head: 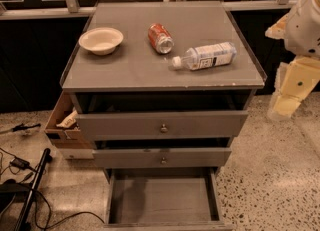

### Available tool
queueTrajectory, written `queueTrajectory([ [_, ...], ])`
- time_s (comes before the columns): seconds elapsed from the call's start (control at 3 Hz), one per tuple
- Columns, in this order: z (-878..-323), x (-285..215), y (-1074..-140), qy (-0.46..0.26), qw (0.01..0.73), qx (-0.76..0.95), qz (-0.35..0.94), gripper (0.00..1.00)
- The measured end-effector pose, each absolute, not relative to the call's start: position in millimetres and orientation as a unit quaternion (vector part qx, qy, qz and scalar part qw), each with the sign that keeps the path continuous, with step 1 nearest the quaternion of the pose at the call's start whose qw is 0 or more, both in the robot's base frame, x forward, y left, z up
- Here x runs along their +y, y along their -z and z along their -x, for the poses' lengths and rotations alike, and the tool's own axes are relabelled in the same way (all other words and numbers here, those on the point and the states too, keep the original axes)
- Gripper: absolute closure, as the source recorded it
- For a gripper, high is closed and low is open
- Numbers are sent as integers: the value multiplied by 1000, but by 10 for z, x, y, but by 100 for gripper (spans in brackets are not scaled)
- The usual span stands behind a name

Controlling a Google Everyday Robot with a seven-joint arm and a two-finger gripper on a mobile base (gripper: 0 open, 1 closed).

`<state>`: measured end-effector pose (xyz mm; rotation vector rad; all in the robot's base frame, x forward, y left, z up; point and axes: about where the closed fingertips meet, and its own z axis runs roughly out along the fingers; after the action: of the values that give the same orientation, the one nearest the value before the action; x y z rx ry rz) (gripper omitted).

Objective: Place blue plastic bottle into bottom drawer

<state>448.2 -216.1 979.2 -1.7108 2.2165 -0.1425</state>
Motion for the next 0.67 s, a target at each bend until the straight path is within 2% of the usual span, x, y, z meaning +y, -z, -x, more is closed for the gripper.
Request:
queueTrajectory([
  [0.33, -4880, -2159, -9810, 52, 199, 777, 595, 0],
  [0.67, -5596, -2067, -9791, 31, 233, 762, 603, 0],
])
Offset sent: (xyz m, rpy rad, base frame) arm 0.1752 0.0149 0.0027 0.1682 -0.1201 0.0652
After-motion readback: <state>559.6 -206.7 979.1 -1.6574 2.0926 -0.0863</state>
